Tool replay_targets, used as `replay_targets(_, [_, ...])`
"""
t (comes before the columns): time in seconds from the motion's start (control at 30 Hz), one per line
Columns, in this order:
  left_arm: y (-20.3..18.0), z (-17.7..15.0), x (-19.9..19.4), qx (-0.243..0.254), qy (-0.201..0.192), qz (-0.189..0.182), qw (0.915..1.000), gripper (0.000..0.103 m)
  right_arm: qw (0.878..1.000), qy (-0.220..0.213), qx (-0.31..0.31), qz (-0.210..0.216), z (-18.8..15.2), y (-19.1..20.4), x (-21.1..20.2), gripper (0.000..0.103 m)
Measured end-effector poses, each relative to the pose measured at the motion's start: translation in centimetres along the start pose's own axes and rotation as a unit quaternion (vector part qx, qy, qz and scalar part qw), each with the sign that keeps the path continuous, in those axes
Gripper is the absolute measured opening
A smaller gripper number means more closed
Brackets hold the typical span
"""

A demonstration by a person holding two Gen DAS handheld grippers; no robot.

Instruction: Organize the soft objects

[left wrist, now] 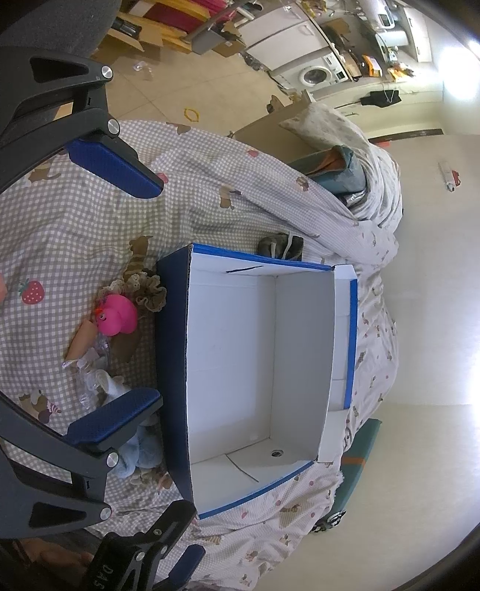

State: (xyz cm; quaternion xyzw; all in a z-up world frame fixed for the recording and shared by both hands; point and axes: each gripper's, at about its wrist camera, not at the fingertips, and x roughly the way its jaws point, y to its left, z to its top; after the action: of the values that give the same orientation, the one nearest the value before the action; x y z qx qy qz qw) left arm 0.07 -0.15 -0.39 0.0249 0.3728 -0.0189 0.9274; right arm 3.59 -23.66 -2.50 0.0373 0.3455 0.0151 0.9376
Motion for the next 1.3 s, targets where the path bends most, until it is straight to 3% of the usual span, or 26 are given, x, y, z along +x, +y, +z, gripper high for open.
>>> replay_targets(1.3, [-0.14,0.13,-0.24,0.004,-0.003,0.006,1.0,0.102,1.0,0.0,0.008,0.002,0.01,-0.18,0.02,0.103])
